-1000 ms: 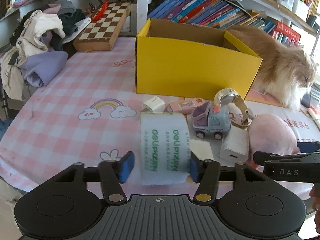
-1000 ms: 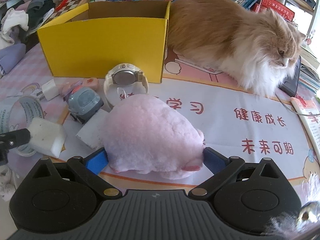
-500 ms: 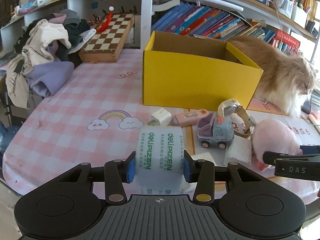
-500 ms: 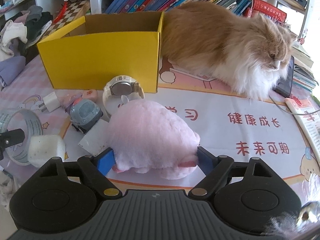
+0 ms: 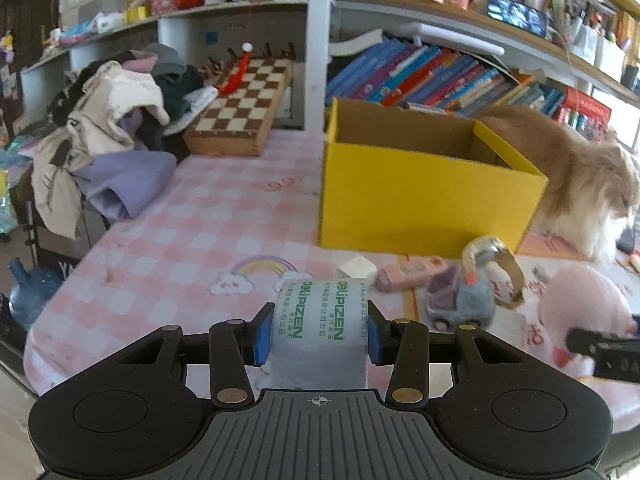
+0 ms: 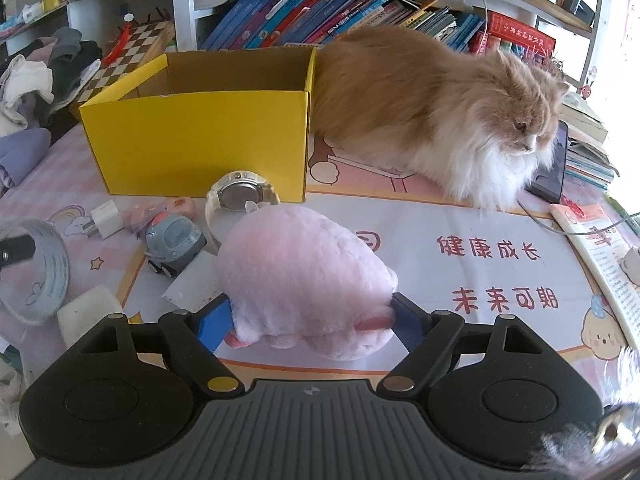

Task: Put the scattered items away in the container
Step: 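Lift the tape roll and plush pig and carry both toward the yellow box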

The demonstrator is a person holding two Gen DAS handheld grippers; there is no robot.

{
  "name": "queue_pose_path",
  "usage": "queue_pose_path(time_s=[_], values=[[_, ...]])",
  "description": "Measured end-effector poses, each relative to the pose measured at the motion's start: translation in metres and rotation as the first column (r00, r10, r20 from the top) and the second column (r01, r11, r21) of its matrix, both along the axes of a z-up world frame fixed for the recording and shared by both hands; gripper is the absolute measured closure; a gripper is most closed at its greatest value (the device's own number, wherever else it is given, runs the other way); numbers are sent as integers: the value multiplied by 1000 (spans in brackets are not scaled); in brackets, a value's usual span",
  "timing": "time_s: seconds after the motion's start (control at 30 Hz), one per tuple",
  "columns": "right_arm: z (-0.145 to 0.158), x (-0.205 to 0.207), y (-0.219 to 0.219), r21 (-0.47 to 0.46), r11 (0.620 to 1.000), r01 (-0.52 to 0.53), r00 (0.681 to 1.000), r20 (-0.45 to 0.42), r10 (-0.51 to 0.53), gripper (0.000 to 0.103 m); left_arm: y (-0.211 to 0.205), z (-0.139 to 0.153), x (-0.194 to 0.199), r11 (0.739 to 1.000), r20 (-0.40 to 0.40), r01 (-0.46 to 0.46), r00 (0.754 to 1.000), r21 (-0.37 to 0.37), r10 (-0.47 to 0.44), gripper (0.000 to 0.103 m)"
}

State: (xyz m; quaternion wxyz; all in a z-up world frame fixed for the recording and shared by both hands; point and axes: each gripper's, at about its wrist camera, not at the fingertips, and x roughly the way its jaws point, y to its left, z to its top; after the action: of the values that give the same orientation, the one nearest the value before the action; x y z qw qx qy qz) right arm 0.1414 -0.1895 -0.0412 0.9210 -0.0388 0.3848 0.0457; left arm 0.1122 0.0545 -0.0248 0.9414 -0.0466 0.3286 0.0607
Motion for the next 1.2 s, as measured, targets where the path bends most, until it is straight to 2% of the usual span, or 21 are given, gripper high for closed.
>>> queue_pose_path(time_s=[0.37,0.77,1.2], values=[[2,-10,2,6,1000,-5,1000,-9,5,22,5,9,-9,999,29,22,999,-28,-21,61],[33,-26,7,73,991,-115,993,7,115,22,1,39,-21,990,83,132,988,-48,-127,61],[62,-28,15,143,963,-230,973,7,232,22,-8,64,-22,970,117,224,970,-94,-213,61]])
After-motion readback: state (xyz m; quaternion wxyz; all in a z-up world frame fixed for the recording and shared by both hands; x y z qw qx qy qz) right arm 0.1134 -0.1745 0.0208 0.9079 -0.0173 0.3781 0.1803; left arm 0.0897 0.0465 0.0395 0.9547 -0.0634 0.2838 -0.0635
